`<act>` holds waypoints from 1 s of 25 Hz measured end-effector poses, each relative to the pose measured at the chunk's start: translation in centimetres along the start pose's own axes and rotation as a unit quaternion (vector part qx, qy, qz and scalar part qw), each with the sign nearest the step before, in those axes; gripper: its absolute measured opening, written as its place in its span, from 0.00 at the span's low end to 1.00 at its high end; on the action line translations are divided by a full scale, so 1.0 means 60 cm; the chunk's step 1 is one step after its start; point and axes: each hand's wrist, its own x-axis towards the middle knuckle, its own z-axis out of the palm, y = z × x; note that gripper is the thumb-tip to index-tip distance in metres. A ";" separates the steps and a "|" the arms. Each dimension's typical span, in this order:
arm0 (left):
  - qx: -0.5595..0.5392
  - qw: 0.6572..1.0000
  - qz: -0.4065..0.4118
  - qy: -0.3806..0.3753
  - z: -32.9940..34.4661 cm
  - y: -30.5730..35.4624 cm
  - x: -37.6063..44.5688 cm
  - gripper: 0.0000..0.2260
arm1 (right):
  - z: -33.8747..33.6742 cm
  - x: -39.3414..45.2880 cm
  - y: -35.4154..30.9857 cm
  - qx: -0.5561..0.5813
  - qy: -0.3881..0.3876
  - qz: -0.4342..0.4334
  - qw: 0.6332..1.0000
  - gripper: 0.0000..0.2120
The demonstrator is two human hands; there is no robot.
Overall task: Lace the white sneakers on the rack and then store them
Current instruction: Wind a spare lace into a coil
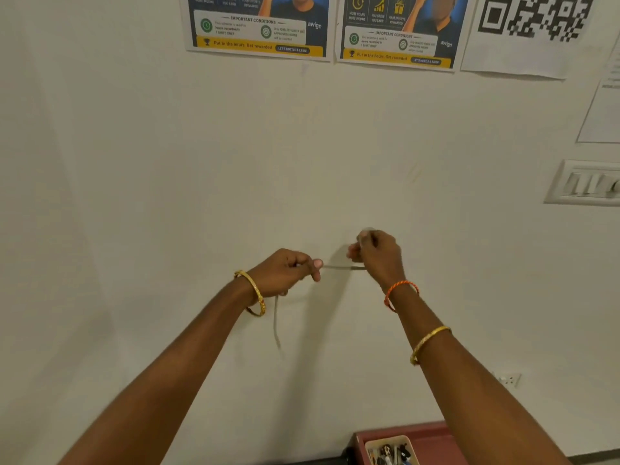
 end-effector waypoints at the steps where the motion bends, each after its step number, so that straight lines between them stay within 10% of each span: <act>1: 0.012 1.000 0.016 0.013 -0.008 0.008 0.003 0.15 | -0.003 -0.014 0.005 -0.085 -0.063 -0.006 0.994 0.11; 7: 0.008 0.986 0.073 0.146 -0.034 0.023 0.030 0.12 | -0.006 -0.079 -0.051 -0.043 -0.258 0.032 0.965 0.23; 17: -0.077 0.997 -0.013 0.009 0.022 0.003 -0.002 0.15 | 0.009 -0.063 -0.111 0.506 -0.172 0.092 0.840 0.16; 21: 0.068 0.996 0.026 -0.047 0.025 0.034 -0.019 0.14 | 0.031 -0.036 -0.082 0.421 -0.031 0.033 0.906 0.13; 25: 0.187 0.979 0.064 -0.050 0.000 0.057 -0.017 0.12 | 0.025 -0.038 -0.022 0.042 -0.025 0.003 0.999 0.14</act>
